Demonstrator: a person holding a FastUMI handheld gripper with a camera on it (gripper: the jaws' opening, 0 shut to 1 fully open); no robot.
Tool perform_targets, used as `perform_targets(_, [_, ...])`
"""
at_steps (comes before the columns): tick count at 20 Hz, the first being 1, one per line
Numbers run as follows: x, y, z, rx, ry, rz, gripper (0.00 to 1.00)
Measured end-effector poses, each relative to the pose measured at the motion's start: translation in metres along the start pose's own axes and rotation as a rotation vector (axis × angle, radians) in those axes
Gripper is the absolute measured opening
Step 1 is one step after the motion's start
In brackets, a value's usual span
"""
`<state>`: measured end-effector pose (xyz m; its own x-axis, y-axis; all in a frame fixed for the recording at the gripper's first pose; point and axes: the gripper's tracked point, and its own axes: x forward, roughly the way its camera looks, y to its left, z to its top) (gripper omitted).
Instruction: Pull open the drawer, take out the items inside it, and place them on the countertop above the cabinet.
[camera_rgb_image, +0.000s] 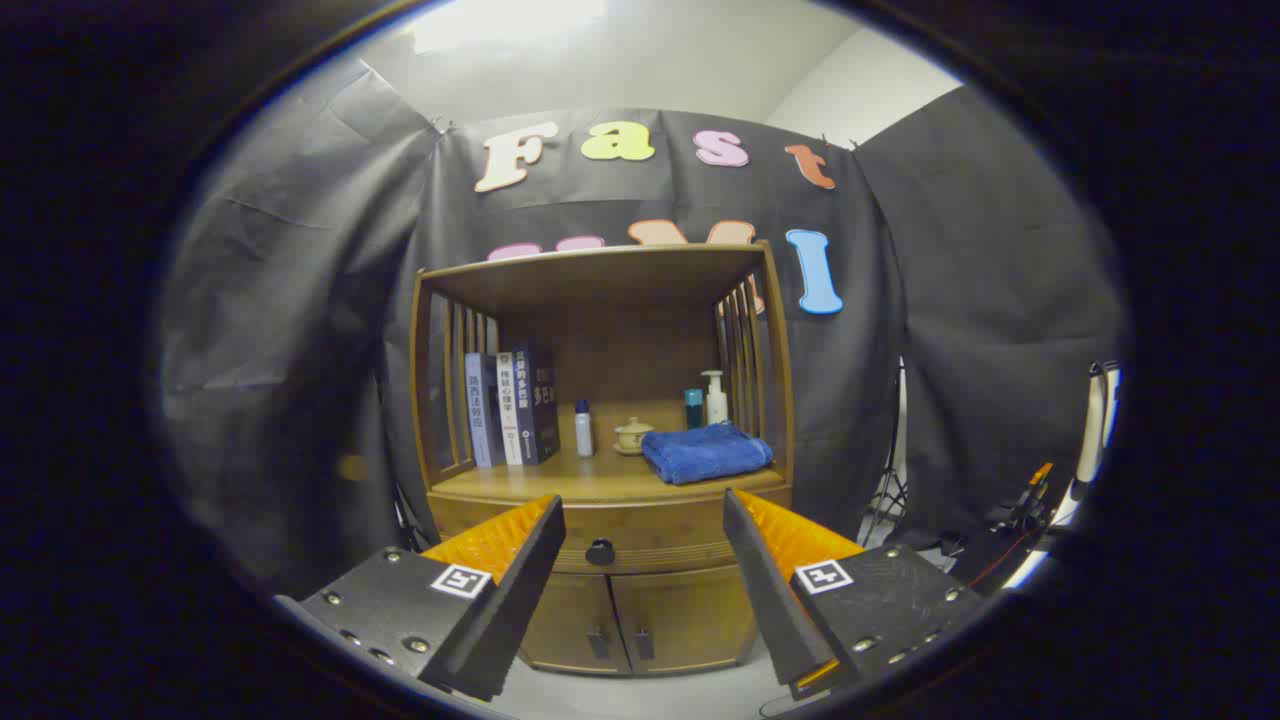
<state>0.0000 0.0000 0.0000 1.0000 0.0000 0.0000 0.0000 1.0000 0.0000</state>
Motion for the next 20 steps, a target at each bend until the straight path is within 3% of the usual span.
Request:
perform_targets(11, [0.0, 0.021, -0.013, 0.002, 0.03, 0.031, 0.94])
perform_targets(17, [0.024, 0.01, -0.025, -0.002, 0.041, -0.054, 0.95])
perform_targets(20, [0.054, 0.021, -0.039, -0.011, 0.058, -0.049, 0.95])
